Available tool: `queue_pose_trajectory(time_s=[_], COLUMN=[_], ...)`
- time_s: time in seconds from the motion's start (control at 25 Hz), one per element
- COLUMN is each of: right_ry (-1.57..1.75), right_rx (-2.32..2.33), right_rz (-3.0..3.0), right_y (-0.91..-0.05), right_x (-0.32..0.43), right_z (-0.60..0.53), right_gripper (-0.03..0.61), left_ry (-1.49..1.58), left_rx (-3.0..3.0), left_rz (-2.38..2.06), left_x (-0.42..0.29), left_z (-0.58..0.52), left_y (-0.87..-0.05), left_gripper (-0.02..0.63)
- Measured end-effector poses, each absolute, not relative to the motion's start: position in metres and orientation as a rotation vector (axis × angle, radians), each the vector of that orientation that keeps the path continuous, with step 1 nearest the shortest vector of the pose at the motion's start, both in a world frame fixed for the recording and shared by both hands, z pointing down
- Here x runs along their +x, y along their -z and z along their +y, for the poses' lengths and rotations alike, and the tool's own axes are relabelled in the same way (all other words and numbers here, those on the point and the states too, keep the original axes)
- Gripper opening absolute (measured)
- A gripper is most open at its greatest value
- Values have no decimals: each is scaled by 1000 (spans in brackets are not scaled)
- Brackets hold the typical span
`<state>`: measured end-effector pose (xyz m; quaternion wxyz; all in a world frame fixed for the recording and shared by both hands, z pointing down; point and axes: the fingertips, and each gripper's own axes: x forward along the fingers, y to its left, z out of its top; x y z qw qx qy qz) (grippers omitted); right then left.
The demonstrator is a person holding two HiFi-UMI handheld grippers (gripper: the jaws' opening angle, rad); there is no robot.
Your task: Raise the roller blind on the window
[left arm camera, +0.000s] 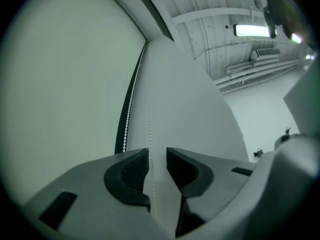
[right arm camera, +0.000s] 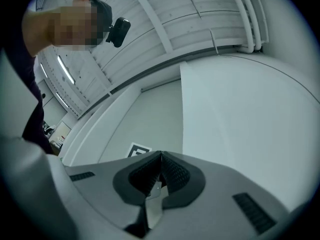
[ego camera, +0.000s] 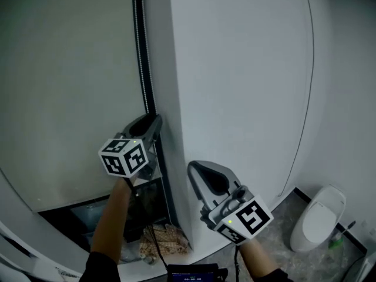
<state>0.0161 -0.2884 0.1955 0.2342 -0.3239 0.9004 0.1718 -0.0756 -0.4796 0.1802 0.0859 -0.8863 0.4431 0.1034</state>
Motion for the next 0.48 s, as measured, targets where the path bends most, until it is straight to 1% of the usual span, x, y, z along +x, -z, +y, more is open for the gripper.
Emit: queue_pose_trajectory(time_s=[0.2,0.24,0.48], right_ry=[-504,-503,-521], right_rx=[-937,-948,-1001], right_rz=[2458,2458,2466], right_y=[-191,-192,-199], right_x=[21,23,23], right_z=[-288,-290,-296], right_gripper=[9,9,9], left_ry=[-354,-358,-291], left_rx=[-2766,-2750,-2654], left_rz=[1220,1225,1208], left_x=[-75,-78,-80], left_z=[-500,-500,-472], left_y=[-162,-162,-174], left_gripper=[65,20,14])
